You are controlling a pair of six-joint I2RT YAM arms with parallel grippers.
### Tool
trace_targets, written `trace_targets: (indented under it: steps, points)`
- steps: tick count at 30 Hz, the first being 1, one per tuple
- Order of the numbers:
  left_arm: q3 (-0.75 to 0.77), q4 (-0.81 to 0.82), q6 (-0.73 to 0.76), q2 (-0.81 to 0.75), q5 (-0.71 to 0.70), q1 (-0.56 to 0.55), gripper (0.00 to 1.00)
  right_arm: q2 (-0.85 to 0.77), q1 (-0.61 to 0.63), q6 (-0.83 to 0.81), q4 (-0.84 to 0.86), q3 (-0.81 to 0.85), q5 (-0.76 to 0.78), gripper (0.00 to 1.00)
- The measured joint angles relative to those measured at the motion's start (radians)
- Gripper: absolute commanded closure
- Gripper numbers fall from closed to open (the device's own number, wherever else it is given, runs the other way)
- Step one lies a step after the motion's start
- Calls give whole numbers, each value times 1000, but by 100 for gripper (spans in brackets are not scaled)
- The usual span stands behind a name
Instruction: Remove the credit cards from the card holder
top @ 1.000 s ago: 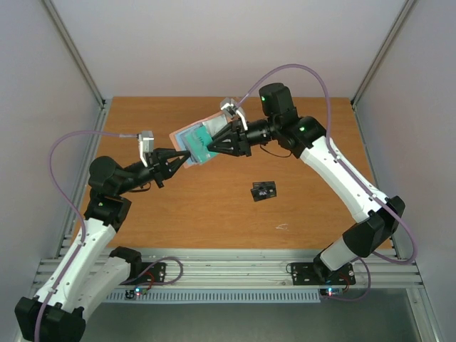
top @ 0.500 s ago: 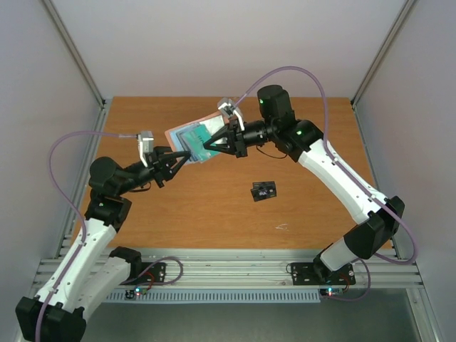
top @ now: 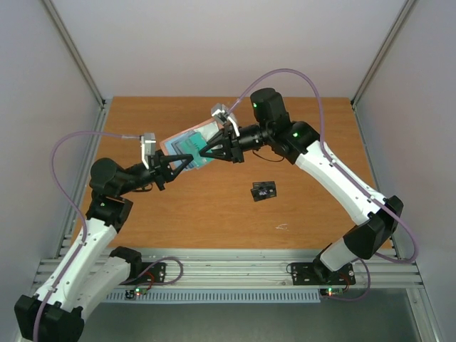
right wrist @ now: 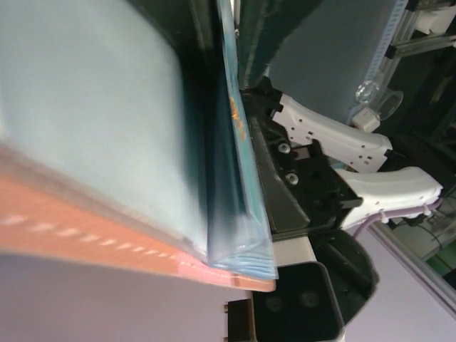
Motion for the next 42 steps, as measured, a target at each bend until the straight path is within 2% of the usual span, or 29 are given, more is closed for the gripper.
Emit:
trace_targets:
  steps: [2, 7, 14, 19, 22, 26, 28, 29, 34, 37, 42]
  points:
    - [0, 4, 3, 0, 8, -4, 100, 2, -1, -13, -14, 2, 13, 80]
    - [0, 1, 4, 0, 0, -2, 100, 0, -20, -13, -9, -2, 9, 80]
    - [-2, 0, 6, 0, -13, 0, 100, -31, -57, 51, 56, -31, -15, 92]
    - [-2, 1, 6, -3, -12, 2, 100, -32, -57, 88, 80, -32, -33, 92]
    - [-2, 1, 6, -7, -12, 2, 100, -29, -51, 98, 92, -32, -33, 98]
    - [-6, 0, 6, -8, -12, 3, 99, -19, -51, 107, 101, -32, -35, 99]
    - [-9, -1, 6, -8, -12, 3, 88, -18, -51, 103, 94, -32, -35, 99]
    - [-10, 0, 6, -9, -12, 3, 87, -18, -53, 99, 91, -32, -35, 99]
    - [-15, -3, 6, -11, -16, 3, 88, -18, -66, 75, 54, -27, -40, 99]
    - [-18, -5, 8, -11, -18, 2, 93, -18, -69, 48, 8, -7, -34, 99]
    - [-18, 0, 10, -11, -16, -5, 92, -18, -79, 14, -41, 8, -28, 99]
